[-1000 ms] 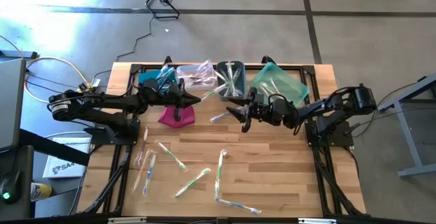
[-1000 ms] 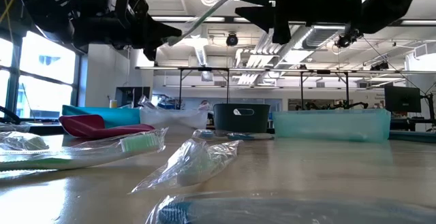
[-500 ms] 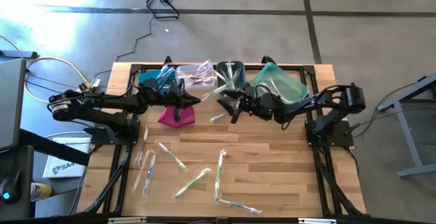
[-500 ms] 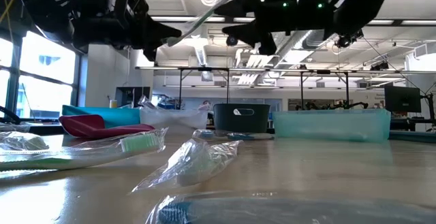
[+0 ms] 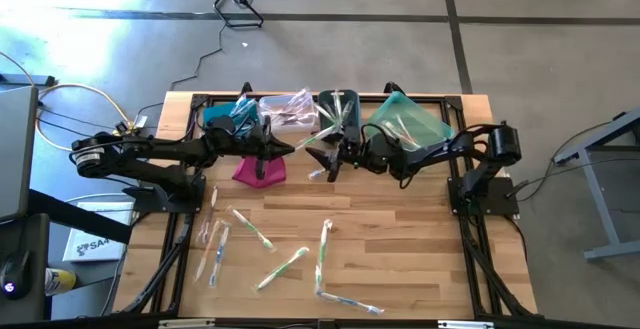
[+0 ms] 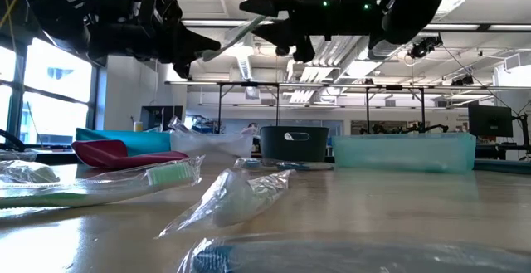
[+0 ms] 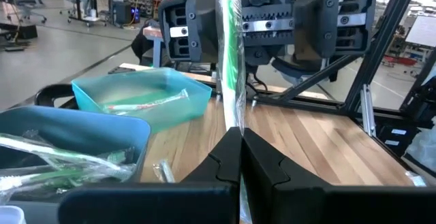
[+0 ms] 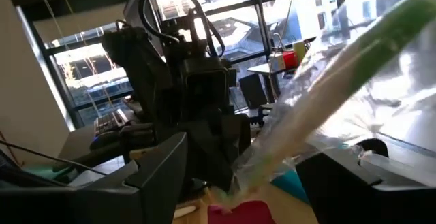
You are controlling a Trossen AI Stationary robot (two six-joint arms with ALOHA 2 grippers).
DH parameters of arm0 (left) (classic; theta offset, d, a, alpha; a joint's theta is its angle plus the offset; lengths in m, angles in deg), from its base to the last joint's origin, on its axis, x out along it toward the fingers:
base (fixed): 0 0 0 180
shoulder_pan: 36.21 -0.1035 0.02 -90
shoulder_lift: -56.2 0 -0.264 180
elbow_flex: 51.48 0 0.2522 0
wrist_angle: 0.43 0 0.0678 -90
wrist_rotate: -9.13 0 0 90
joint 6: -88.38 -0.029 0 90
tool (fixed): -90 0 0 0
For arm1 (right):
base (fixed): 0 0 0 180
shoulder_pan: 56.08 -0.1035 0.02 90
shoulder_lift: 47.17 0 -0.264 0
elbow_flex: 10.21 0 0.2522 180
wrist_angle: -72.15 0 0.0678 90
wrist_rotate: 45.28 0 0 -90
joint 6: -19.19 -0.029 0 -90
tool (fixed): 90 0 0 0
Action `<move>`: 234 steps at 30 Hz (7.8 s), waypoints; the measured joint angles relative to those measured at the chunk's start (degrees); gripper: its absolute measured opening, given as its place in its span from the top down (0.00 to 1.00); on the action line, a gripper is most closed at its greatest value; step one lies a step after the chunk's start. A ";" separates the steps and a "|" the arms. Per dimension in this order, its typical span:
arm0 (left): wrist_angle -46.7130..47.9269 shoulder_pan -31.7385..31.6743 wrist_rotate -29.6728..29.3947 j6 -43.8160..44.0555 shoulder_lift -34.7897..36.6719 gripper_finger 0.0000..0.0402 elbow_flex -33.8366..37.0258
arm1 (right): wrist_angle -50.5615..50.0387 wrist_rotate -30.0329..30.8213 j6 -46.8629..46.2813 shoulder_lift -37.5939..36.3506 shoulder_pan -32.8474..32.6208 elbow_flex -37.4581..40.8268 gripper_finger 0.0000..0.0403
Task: Pick & Place Toothbrushes
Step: Put the green toothbrush into the dark blue bin
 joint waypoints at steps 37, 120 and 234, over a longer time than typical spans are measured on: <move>0.11 0.00 0.11 0.00 0.02 1.00 0.00 | 0.06 0.52 2.70 -0.04 -0.02 0.00 0.95; 3.98 -0.17 -0.43 -5.17 0.99 0.61 0.00 | -0.53 1.33 2.46 -0.07 -0.09 0.07 0.95; 28.32 -6.03 -5.84 -10.55 29.40 0.61 10.73 | -41.96 0.03 -9.61 -5.66 21.55 0.07 0.67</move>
